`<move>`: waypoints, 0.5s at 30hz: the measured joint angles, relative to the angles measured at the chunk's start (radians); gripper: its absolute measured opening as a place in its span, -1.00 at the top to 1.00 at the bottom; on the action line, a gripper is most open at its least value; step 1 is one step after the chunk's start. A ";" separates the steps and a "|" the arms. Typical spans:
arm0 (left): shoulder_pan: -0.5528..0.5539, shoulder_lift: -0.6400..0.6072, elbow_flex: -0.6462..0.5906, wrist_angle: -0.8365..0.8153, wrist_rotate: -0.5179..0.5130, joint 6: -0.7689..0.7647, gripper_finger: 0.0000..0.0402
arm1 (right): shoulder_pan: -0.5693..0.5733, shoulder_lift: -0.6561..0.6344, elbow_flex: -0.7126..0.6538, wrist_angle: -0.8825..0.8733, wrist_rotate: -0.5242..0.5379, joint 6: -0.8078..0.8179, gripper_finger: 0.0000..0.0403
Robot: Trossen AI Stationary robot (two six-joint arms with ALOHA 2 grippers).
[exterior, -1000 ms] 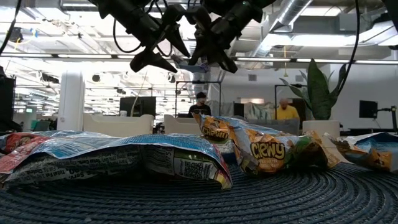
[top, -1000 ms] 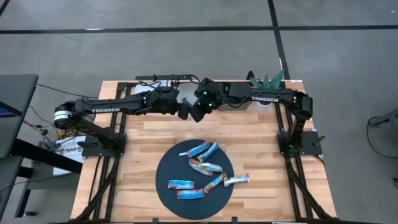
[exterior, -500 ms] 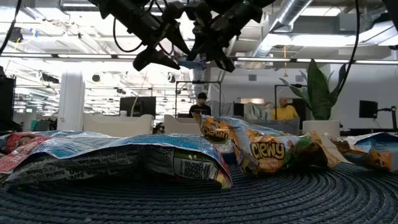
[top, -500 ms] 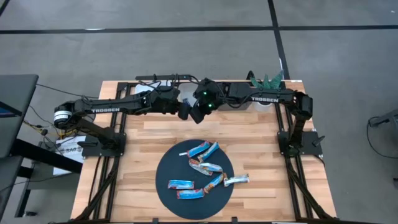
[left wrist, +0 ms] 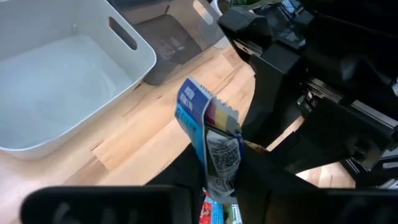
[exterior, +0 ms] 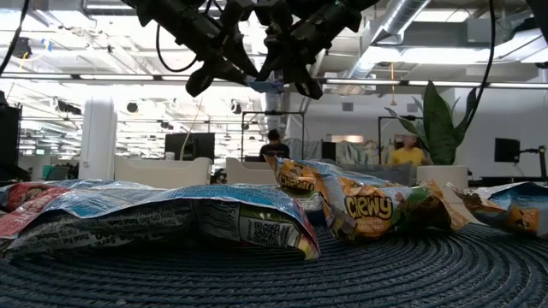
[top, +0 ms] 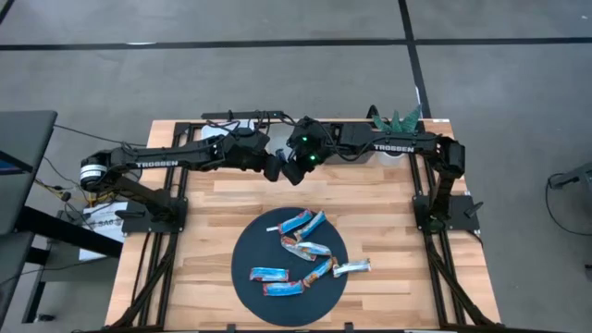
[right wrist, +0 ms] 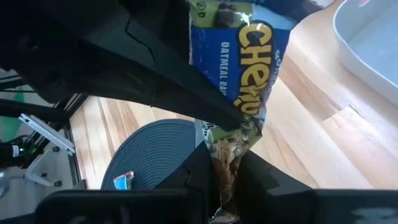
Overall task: Pick and place Granola Bars by type
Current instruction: Put the blue granola bar into the white bin
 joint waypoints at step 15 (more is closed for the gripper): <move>0.016 0.000 0.001 -0.132 -0.019 0.041 0.80 | -0.007 0.000 0.000 -0.014 -0.006 -0.079 0.32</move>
